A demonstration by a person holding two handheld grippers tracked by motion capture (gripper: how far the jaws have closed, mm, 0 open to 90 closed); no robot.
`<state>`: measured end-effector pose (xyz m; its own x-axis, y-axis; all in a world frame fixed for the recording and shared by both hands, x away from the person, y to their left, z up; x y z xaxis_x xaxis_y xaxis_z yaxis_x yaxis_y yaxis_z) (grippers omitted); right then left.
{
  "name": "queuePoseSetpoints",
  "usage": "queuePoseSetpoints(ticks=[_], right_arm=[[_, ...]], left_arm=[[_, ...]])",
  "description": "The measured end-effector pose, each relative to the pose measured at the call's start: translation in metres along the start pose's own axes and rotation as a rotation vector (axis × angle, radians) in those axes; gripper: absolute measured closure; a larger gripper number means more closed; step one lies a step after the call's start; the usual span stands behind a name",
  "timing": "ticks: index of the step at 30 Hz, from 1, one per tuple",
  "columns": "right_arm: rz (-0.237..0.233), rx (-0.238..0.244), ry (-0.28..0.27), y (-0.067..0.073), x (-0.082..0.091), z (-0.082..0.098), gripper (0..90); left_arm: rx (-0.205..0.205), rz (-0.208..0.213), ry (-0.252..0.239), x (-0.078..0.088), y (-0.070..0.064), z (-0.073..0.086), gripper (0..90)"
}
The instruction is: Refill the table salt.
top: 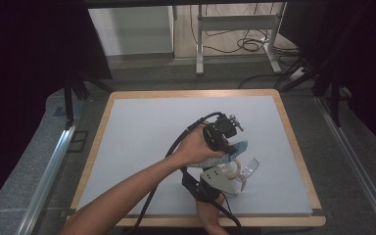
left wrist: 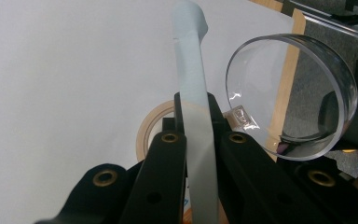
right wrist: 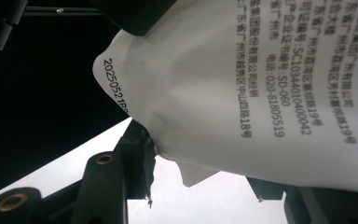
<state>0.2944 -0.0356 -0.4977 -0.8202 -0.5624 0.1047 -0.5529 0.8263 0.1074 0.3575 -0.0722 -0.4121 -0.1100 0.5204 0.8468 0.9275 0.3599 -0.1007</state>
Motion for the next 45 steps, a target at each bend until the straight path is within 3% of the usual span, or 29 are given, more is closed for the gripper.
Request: queuePoseSetpoints(ticks=[45], right_arm=[[0.011, -0.016, -0.011, -0.0027, 0.0004, -0.0012, 50.3]], left_arm=[[-0.001, 0.008, 0.018, -0.0049, -0.0002, -0.002, 90.0]])
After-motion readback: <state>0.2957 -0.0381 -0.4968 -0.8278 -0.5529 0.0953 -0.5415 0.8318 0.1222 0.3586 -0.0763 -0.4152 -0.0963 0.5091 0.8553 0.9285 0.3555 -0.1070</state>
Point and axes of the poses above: each handheld gripper's, and its own axes: x roughly backward along the jaws, z roughly out of its underside, y roughly to its left, the point moved 6 cm from there along -x, roughly forward along the jaws, and after that the axes turned 2 degrees about y, right-handed, at the moved point
